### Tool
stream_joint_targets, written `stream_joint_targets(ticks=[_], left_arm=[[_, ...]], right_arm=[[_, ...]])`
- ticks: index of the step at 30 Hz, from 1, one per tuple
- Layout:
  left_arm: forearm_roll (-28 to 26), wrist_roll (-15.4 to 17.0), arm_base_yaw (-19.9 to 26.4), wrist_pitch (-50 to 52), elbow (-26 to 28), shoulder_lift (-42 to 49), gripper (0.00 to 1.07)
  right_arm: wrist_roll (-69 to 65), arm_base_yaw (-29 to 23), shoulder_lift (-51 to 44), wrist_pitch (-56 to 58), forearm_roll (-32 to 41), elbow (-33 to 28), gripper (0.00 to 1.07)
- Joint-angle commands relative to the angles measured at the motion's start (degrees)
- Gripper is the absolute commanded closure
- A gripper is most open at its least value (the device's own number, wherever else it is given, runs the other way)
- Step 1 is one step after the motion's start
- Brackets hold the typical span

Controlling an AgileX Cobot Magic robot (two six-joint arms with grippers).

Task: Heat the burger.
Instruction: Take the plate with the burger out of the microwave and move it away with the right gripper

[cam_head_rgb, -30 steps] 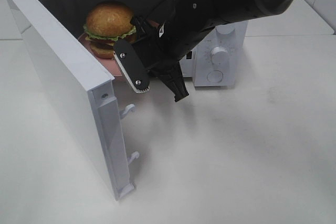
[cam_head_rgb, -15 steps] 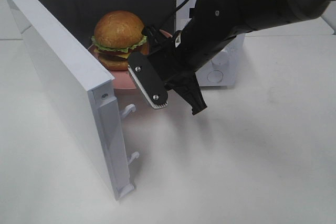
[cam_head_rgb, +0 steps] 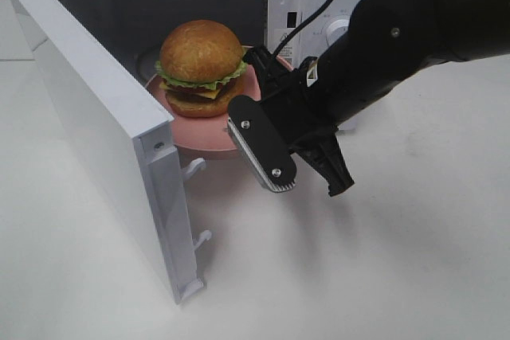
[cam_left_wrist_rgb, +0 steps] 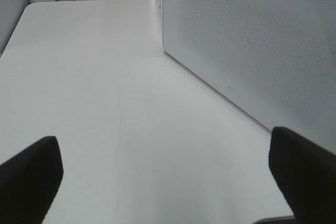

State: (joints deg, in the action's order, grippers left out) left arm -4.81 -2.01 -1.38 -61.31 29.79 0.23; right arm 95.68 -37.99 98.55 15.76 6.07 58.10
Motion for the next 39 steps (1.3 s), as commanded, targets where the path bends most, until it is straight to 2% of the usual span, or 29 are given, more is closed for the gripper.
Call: stream_joint_targets(ticks=[1, 22, 29, 39], left_arm=[[0.0, 0.1, 0.2, 0.2, -0.2, 0.4, 0.07], [0.0, 0.1, 0.2, 0.2, -0.2, 0.4, 0.07], [0.0, 0.1, 0.2, 0.2, -0.2, 0.4, 0.07], [0.0, 0.1, 0.2, 0.2, -0.2, 0.4, 0.07]], right_arm=[[0.7, 0.0, -5.1, -4.0, 0.4, -3.3, 1.07], [-3.7, 0.0, -23.8, -4.4, 0.7, -20.2, 1.07], [-9.1, 0.0, -33.3, -4.0, 0.6, -26.9, 1.07], [-13.5, 0.0, -41.7, -0.7, -2.9, -30.8, 1.07]])
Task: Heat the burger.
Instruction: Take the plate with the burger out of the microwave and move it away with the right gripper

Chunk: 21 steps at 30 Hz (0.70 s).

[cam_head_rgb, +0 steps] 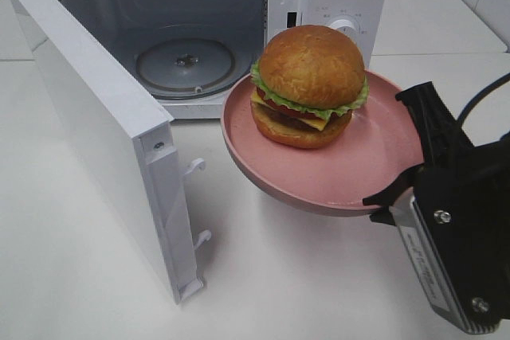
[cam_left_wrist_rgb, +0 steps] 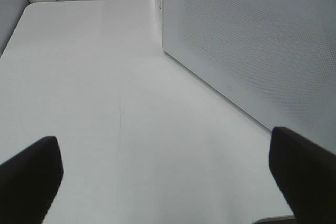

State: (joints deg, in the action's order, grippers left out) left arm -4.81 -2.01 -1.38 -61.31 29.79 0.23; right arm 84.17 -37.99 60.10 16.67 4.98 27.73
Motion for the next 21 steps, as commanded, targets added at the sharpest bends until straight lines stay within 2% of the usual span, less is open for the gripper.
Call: stream_joint_targets(ticks=[1, 5, 12, 15, 17, 21], left_arm=[[0.0, 0.1, 0.2, 0.2, -0.2, 0.4, 0.07], [0.0, 0.1, 0.2, 0.2, -0.2, 0.4, 0.07], [0.0, 0.1, 0.2, 0.2, -0.2, 0.4, 0.07], [0.0, 0.1, 0.2, 0.2, -0.2, 0.4, 0.07], [0.0, 0.1, 0.2, 0.2, -0.2, 0.4, 0.07], [0.0, 0.1, 0.2, 0.2, -0.2, 0.4, 0.07]], right_arm=[[-4.0, 0.0, -5.0, -0.5, -3.0, -1.0, 1.07], [-7.0, 0.0, -7.9, 1.4, -5.7, -1.8, 1.07], [-18.8, 0.0, -15.6, 8.9, -15.2, -2.9, 1.07], [-20.6, 0.0, -16.3, 9.9, -16.4, -2.9, 1.07], [-28.0, 0.0, -18.4, 13.2, -20.9, -2.9, 1.07], [-34.1, 0.0, -19.1, 16.2, -24.5, -2.9, 1.07]])
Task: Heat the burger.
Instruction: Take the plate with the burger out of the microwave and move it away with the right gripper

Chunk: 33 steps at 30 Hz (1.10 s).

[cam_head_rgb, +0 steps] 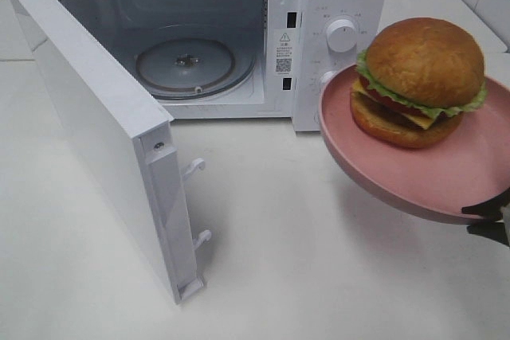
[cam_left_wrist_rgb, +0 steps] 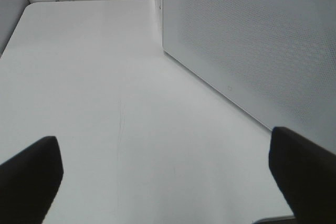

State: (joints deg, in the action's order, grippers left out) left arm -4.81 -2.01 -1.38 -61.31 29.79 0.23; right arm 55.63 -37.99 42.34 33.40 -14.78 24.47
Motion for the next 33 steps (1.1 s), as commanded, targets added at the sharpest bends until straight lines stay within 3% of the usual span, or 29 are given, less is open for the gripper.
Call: stream_joint_targets(ticks=[1, 14, 33], left_arm=[[0.0, 0.1, 0.2, 0.2, -0.2, 0.4, 0.07], [0.0, 0.1, 0.2, 0.2, -0.2, 0.4, 0.07], [0.0, 0.1, 0.2, 0.2, -0.2, 0.4, 0.07]], right_arm=[[-10.2, 0.0, -1.4, 1.1, -6.9, 0.4, 1.07], [-37.8, 0.0, -1.4, 11.9, -22.1, 0.4, 1.07], [-71.4, 0.0, 1.7, 22.5, -31.4, 0.4, 1.07]])
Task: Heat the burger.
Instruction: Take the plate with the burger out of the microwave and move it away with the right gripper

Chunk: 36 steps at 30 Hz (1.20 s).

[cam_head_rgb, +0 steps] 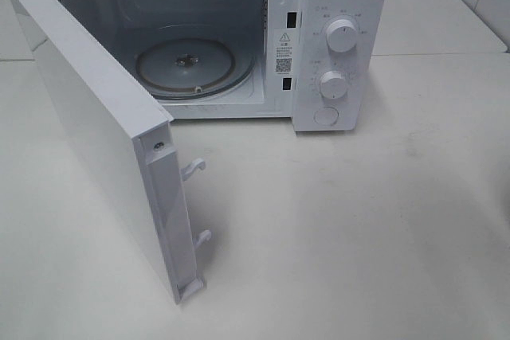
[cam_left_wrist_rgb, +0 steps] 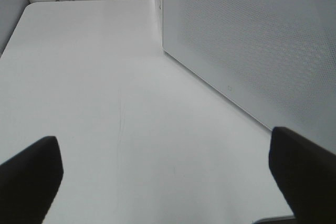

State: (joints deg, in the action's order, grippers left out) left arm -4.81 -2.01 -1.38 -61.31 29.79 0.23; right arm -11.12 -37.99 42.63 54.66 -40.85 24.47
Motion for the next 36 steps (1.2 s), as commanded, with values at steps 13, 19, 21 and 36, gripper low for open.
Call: stream_joint_targets(ticks=[13, 19, 21, 36], left_arm=[[0.0, 0.1, 0.2, 0.2, -0.2, 0.4, 0.07], [0.0, 0.1, 0.2, 0.2, -0.2, 0.4, 0.07], [0.0, 0.1, 0.2, 0.2, -0.2, 0.4, 0.07], [0.0, 0.1, 0.2, 0.2, -0.2, 0.4, 0.07]], right_arm=[[-28.4, 0.0, 15.2, 0.1, -9.9, 0.4, 1.07], [-38.8, 0.0, 23.6, -2.8, -11.3, 0.4, 1.07], [-40.3, 0.0, 24.9, -3.4, -11.5, 0.4, 1.07], [-57.1, 0.0, 42.6, -11.0, -19.0, 0.4, 1.07]])
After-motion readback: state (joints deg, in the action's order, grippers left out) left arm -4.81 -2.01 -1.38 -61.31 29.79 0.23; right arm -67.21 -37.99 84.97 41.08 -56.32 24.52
